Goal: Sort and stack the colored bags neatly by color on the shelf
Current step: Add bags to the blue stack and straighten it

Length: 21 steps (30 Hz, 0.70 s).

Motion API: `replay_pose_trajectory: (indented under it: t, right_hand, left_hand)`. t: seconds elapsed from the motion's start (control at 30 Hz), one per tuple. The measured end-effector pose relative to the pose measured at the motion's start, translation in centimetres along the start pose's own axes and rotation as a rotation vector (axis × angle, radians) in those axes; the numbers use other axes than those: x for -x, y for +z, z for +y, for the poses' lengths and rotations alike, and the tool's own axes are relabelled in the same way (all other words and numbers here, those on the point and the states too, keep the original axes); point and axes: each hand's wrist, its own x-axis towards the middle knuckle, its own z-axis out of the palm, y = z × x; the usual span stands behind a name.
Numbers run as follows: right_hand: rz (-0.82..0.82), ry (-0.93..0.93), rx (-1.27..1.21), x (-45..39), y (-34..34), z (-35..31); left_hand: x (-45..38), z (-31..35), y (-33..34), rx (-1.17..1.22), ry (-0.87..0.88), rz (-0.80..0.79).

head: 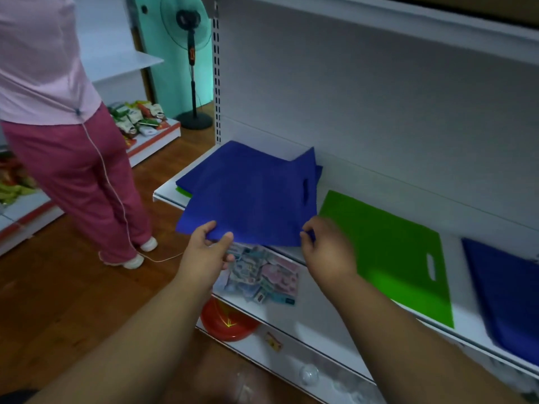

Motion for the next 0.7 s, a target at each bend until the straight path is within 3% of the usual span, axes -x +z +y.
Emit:
replay_pose_trajectory:
  t: [0.13, 0.3, 0.57, 0.7]
  right_hand:
    - [0.212, -0.1, -0.044, 1.7, -2.6, 3.4]
    - [0.354, 0.082, 0.025, 5.6, -7.5, 10.7]
    - [0.357, 0.314, 0.138, 13.3, -16.6, 25.3]
    - [0.282, 0.413, 0.192, 17.6, -21.7, 33.9]
  left_hand:
    - [0.6, -0.6, 1.6, -0.147, 0.097, 0.149]
    - [5.1, -1.0, 8.0, -0.394, 0.233, 0.012]
    - [12.8, -3.7, 22.5, -0.53, 0.397, -0.069]
    - [17.7, -5.9, 31.2, -0.754, 0.57, -0.149]
